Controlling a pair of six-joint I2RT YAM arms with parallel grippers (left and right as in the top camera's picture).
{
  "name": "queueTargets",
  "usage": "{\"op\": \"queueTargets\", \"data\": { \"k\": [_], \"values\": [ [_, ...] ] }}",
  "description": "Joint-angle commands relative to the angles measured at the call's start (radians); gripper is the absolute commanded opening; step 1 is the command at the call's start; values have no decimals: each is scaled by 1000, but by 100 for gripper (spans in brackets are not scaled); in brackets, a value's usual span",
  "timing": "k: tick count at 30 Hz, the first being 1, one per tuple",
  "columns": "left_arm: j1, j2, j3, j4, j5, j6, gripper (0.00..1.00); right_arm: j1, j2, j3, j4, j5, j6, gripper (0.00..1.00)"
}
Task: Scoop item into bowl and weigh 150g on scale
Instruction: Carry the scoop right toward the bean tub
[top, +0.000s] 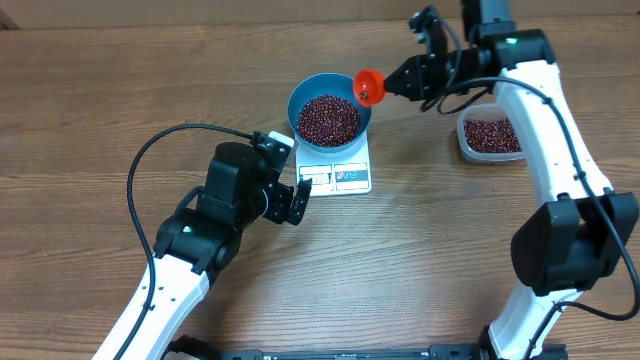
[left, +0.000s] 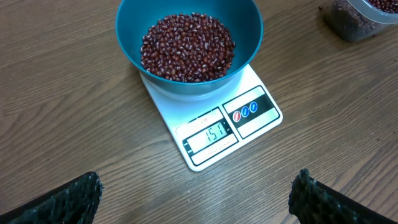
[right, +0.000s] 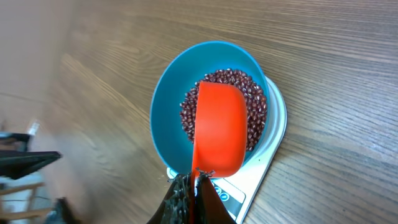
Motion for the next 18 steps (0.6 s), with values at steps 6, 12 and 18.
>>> {"op": "queueTargets", "data": {
  "k": [6, 12, 18],
  "values": [
    [4, 8, -4, 0, 6, -10, 100, -63, -47, 31, -19, -116, -21, 4],
    [3, 8, -4, 0, 6, -10, 100, -63, -47, 31, -25, -115, -34, 4],
    [3, 8, -4, 0, 6, -10, 99, -40, -47, 31, -26, -115, -34, 4]
  ]
}}
